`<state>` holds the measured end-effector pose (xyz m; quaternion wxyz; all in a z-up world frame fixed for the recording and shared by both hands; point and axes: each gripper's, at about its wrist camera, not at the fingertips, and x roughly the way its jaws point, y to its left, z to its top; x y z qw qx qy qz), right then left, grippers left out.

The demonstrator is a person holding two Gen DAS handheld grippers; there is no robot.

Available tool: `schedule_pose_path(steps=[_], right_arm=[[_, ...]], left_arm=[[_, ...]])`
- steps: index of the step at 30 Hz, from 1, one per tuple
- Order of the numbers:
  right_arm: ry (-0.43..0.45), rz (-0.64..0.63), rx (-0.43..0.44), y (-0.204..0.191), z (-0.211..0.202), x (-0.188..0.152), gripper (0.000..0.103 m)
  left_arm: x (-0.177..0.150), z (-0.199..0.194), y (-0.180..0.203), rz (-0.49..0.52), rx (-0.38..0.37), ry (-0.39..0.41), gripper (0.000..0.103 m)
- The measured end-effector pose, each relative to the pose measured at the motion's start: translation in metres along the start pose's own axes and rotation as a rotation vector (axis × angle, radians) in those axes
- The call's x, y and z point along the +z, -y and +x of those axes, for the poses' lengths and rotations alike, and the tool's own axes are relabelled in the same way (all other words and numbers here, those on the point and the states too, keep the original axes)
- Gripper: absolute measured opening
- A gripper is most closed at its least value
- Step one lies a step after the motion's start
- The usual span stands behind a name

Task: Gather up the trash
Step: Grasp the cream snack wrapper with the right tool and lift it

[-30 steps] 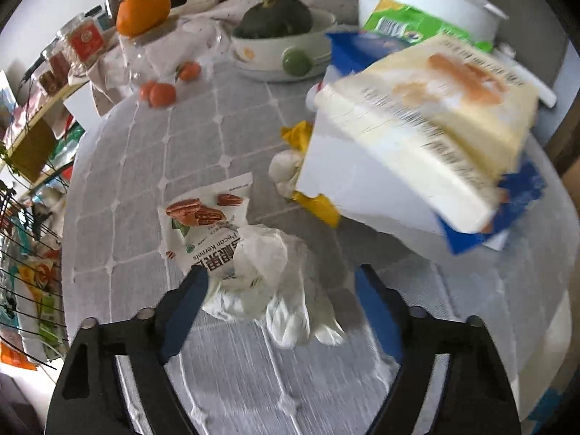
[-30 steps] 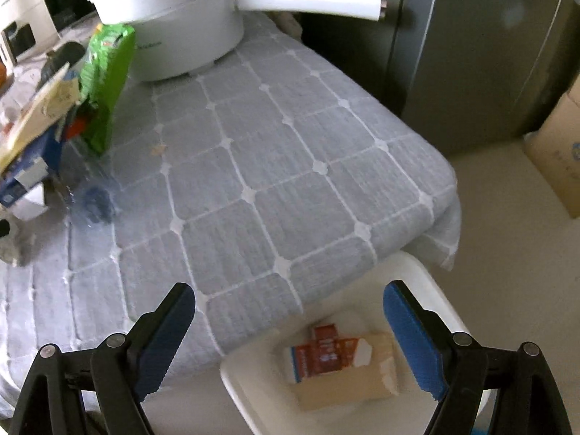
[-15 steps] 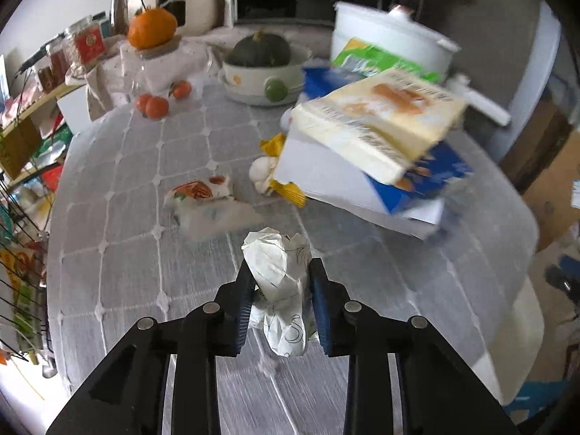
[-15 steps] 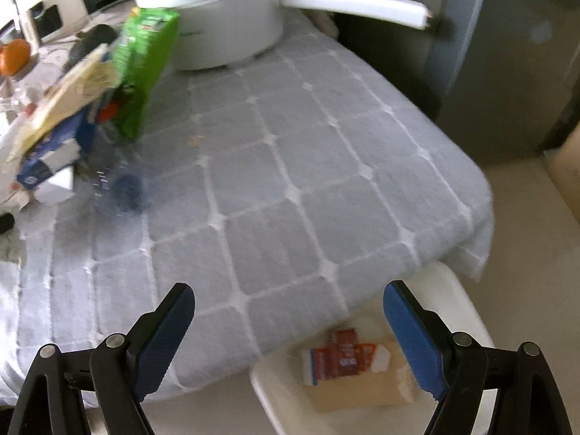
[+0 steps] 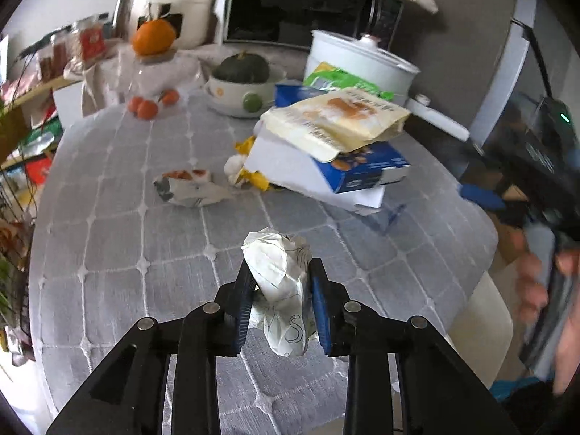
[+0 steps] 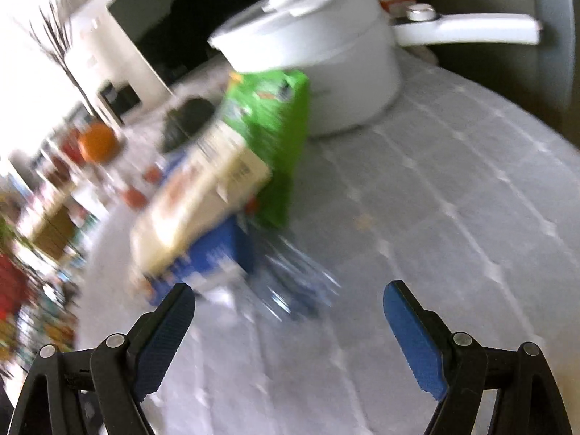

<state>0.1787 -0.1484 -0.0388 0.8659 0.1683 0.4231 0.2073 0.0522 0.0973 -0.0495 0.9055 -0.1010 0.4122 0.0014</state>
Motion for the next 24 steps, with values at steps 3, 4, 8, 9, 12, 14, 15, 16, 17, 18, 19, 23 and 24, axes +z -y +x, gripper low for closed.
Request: schedule_pose_path(steps=[3, 4, 8, 9, 12, 14, 15, 16, 17, 18, 19, 23, 24], right_arm=[[0.037, 0.057, 0.081, -0.004, 0.009, 0.016, 0.089], [0.052, 0.087, 0.119, -0.004, 0.013, 0.020, 0.089], [0.051, 0.149, 0.204, -0.011, 0.035, 0.035, 0.089], [0.041, 0.152, 0.190, -0.013, 0.042, 0.038, 0.089], [0.031, 0.196, 0.205, -0.013, 0.059, 0.042, 0.084], [0.021, 0.233, 0.237, -0.008, 0.065, 0.042, 0.074], [0.008, 0.256, 0.244, -0.006, 0.072, 0.043, 0.056], [-0.005, 0.271, 0.238, -0.003, 0.077, 0.043, 0.033], [-0.017, 0.290, 0.236, 0.000, 0.080, 0.043, 0.030], [0.002, 0.305, 0.255, 0.003, 0.077, 0.043, 0.022], [0.031, 0.316, 0.281, 0.005, 0.070, 0.042, 0.014], [0.106, 0.316, 0.333, 0.010, 0.037, 0.039, 0.011], [0.114, 0.303, 0.330, 0.011, 0.027, 0.039, 0.011]], left_arm=[[0.000, -0.005, -0.002, 0.000, -0.013, 0.001, 0.031], [0.000, -0.006, -0.004, -0.005, -0.016, 0.001, 0.031], [-0.001, -0.008, -0.012, -0.031, -0.024, -0.004, 0.031], [-0.002, -0.008, -0.014, -0.035, -0.025, -0.006, 0.031], [-0.001, -0.007, -0.017, -0.042, -0.021, -0.008, 0.031], [0.001, -0.008, -0.020, -0.054, -0.029, -0.007, 0.031], [0.001, -0.010, -0.020, -0.055, -0.031, -0.004, 0.031], [0.001, -0.011, -0.020, -0.052, -0.029, 0.001, 0.031], [0.001, -0.013, -0.020, -0.048, -0.027, 0.004, 0.031], [0.002, -0.014, -0.020, -0.047, -0.027, 0.009, 0.031], [0.002, -0.015, -0.020, -0.048, -0.029, 0.013, 0.031], [0.001, -0.017, -0.013, -0.046, -0.046, 0.020, 0.031], [0.001, -0.018, -0.010, -0.043, -0.051, 0.021, 0.031]])
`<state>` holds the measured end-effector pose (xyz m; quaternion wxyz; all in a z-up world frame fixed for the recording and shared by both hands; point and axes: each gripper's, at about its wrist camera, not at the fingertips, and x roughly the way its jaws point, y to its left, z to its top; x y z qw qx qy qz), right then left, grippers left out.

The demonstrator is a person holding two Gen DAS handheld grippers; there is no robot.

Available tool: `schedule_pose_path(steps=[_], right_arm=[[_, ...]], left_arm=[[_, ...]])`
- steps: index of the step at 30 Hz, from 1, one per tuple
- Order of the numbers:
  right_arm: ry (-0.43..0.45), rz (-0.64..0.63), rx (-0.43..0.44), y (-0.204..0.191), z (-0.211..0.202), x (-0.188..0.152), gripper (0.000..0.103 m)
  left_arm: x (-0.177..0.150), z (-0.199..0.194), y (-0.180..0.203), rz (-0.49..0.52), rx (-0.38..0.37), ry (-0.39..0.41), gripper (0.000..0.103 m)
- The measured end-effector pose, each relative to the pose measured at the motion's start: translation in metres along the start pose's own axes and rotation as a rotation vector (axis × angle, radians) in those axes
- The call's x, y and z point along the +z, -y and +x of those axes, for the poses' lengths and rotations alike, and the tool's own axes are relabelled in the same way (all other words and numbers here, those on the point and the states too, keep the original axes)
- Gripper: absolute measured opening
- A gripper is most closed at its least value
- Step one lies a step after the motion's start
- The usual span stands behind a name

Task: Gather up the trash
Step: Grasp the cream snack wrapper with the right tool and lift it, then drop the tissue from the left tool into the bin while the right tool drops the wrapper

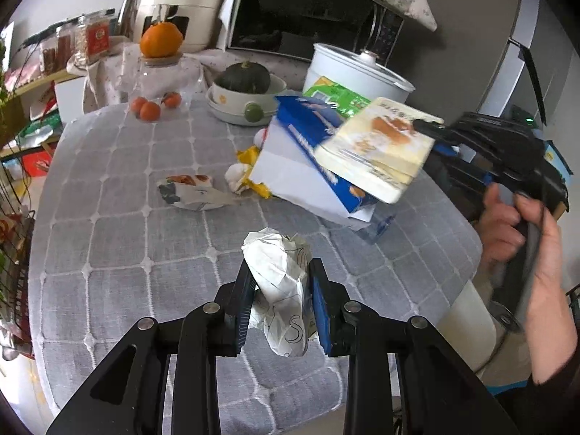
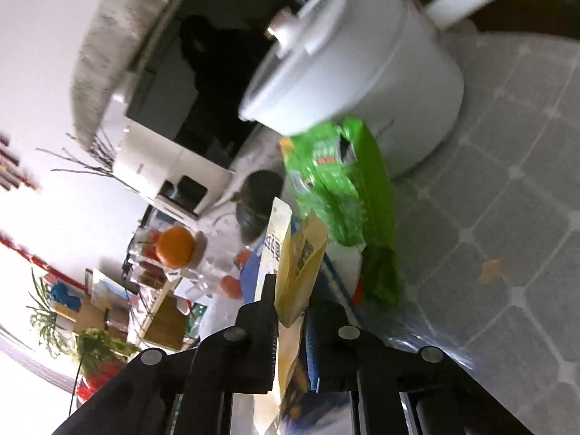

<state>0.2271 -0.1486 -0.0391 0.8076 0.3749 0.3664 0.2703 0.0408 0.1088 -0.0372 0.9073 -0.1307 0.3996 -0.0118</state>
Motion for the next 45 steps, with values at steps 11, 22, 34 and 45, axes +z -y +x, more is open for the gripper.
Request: schedule_pose_path(steps=[11, 22, 34, 45], right_arm=[[0.062, -0.149, -0.051, -0.001, -0.147, -0.011, 0.010], [0.100, -0.212, -0.381, 0.059, -0.271, -0.023, 0.010], [-0.100, -0.116, -0.703, 0.135, -0.279, -0.034, 0.010], [-0.177, -0.055, -0.729, 0.157, -0.274, -0.030, 0.010]], left_arm=[[-0.011, -0.005, 0.071, 0.130, -0.121, 0.008, 0.031], [-0.051, -0.002, 0.158, 0.293, -0.263, -0.039, 0.031], [-0.090, 0.049, 0.258, 0.403, -0.333, -0.174, 0.032], [-0.110, 0.099, 0.307, 0.511, -0.316, -0.253, 0.032]])
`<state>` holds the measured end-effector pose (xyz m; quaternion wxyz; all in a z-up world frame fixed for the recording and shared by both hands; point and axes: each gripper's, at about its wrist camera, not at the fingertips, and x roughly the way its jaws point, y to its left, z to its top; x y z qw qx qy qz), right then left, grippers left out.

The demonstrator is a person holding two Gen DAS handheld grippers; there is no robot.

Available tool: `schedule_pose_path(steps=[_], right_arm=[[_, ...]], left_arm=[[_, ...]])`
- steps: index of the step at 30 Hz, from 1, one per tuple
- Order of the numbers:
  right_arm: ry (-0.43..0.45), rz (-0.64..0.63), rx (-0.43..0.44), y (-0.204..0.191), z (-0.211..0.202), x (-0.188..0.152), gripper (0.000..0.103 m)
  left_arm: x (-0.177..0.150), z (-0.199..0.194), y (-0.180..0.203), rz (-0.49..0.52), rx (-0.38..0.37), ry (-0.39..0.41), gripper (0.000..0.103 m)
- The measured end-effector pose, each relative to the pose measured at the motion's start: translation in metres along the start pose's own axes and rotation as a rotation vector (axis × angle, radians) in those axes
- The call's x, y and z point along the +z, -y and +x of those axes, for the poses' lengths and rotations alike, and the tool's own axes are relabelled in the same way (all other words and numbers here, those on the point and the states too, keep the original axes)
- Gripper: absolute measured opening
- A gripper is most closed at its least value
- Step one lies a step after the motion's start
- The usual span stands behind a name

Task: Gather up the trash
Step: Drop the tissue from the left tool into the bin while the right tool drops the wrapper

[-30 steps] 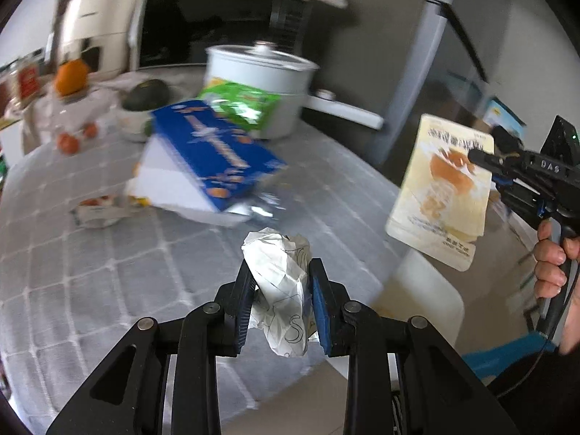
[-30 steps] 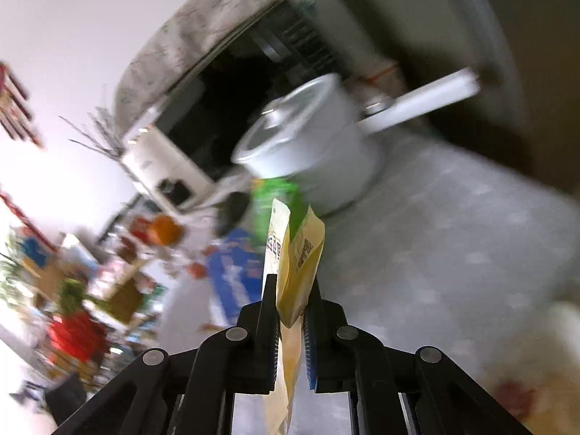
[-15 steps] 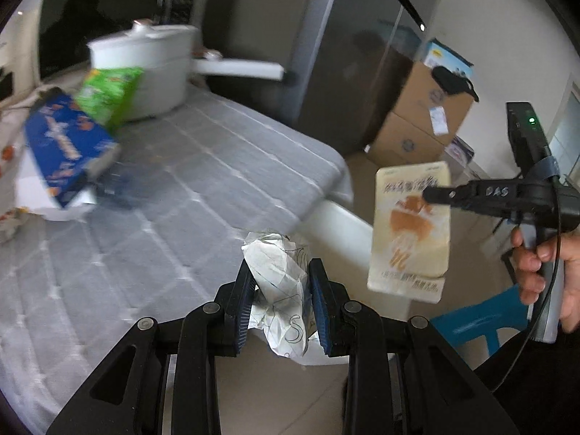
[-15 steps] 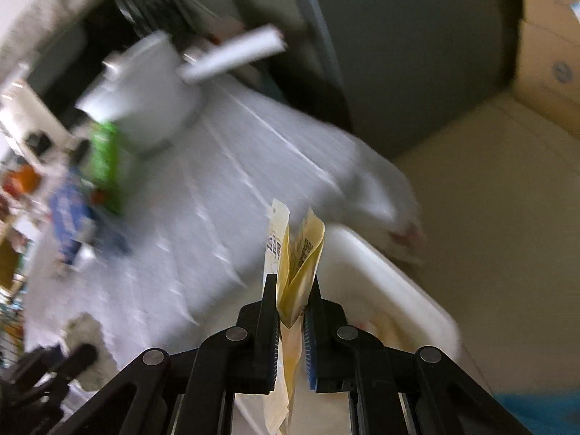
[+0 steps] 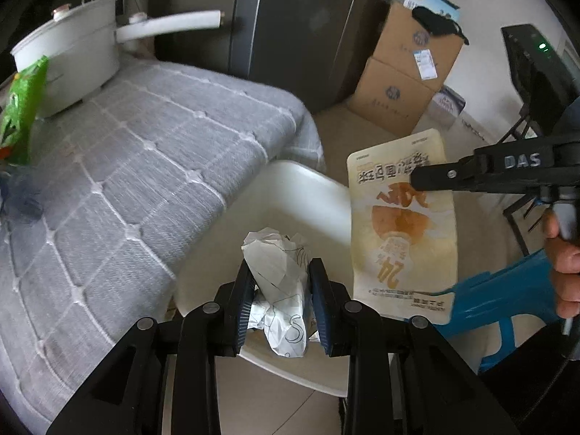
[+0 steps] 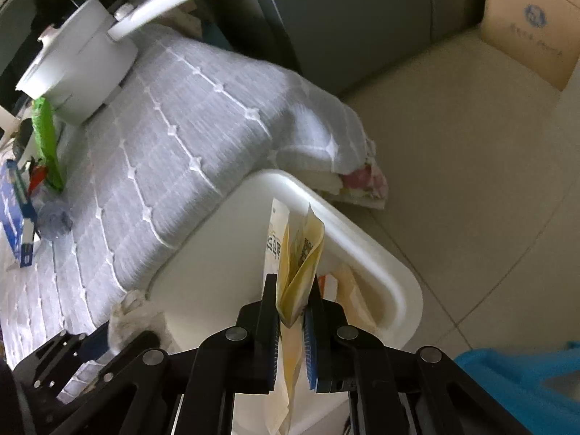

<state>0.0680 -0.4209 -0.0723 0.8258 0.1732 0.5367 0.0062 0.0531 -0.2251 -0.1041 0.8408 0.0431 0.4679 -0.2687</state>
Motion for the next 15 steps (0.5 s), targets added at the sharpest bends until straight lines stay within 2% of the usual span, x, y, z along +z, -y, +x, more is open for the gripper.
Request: schedule_pose_path(steps=[5, 8, 11, 13, 15], right_arm=[[-0.020, 0.002, -0.015, 0.003, 0.006, 0.002, 0.011], [-0.033, -0.011, -0.027, -0.001, 0.008, 0.002, 0.016], [-0.043, -0.012, -0.024, -0.005, 0.010, 0.002, 0.030], [-0.043, -0.008, -0.007, -0.007, 0.010, 0.003, 0.045], [-0.033, -0.006, -0.009, -0.008, 0.009, 0.004, 0.052]], left_arm=[[-0.005, 0.019, -0.008, -0.011, -0.022, -0.022, 0.036], [-0.007, 0.028, -0.013, 0.001, -0.039, -0.025, 0.047], [-0.010, 0.032, -0.022, -0.021, -0.038, -0.026, 0.052], [-0.012, 0.031, -0.025, -0.032, -0.034, -0.024, 0.057], [-0.013, 0.028, -0.028, -0.032, -0.027, -0.019, 0.064]])
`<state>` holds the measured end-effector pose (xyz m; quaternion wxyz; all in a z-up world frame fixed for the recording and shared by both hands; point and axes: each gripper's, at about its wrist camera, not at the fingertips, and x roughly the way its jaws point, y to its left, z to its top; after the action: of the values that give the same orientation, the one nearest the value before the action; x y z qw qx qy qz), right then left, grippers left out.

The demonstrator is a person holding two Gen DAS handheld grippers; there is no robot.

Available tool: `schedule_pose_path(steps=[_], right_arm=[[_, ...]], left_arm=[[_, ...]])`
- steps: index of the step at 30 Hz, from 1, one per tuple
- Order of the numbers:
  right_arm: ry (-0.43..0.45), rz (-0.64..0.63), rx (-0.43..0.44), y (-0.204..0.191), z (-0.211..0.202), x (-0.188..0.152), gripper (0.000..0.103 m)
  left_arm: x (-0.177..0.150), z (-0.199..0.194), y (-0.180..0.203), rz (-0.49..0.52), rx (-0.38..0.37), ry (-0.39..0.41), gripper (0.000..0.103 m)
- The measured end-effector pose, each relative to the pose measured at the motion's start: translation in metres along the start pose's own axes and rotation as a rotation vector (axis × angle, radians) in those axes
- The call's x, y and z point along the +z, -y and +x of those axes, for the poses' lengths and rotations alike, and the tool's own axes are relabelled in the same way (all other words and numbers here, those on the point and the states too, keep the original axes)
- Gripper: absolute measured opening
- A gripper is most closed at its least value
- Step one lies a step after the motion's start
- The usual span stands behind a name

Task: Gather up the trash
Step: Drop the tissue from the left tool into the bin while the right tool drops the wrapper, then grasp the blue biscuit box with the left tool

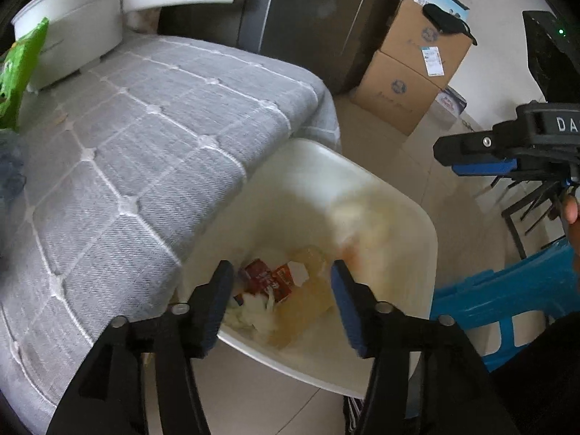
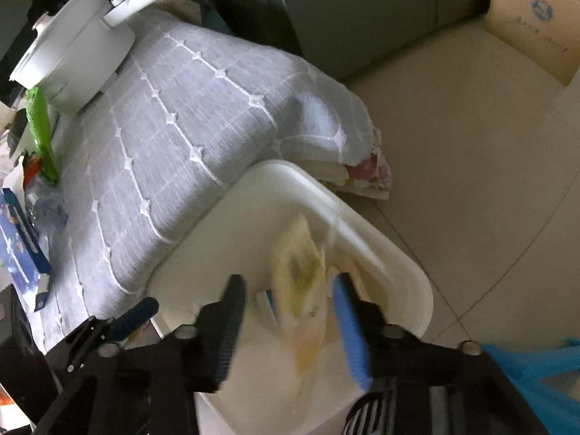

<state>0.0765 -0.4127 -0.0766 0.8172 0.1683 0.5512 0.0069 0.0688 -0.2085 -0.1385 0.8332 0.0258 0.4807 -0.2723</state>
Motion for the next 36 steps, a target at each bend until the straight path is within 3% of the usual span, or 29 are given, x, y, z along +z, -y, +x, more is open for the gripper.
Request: schedule_pose_path(steps=[6, 10, 15, 21, 23, 28, 36], right_arm=[[0.012, 0.013, -0.006, -0.003, -0.002, 0.002, 0.064], [0.028, -0.012, -0.035, -0.011, -0.004, 0.002, 0.074], [0.053, -0.061, -0.048, -0.027, -0.007, 0.001, 0.081], [0.078, -0.120, -0.030, -0.059, -0.005, 0.004, 0.083], [0.083, -0.131, -0.009, -0.070, -0.005, 0.004, 0.084], [0.085, -0.144, 0.037, -0.095, 0.000, 0.005, 0.084], [0.082, -0.177, 0.069, -0.120, 0.008, 0.007, 0.084]], left_arm=[[-0.004, -0.021, -0.004, -0.002, 0.046, 0.015, 0.086], [-0.006, -0.043, -0.019, -0.056, 0.100, 0.019, 0.102], [-0.006, -0.082, -0.048, -0.188, 0.191, 0.078, 0.103], [-0.009, -0.130, -0.089, -0.322, 0.512, 0.146, 0.103], [-0.010, -0.140, -0.105, -0.368, 0.575, 0.171, 0.103], [-0.011, -0.143, -0.152, -0.575, 0.646, 0.181, 0.103], [0.000, -0.112, -0.173, -0.650, 0.698, 0.155, 0.103]])
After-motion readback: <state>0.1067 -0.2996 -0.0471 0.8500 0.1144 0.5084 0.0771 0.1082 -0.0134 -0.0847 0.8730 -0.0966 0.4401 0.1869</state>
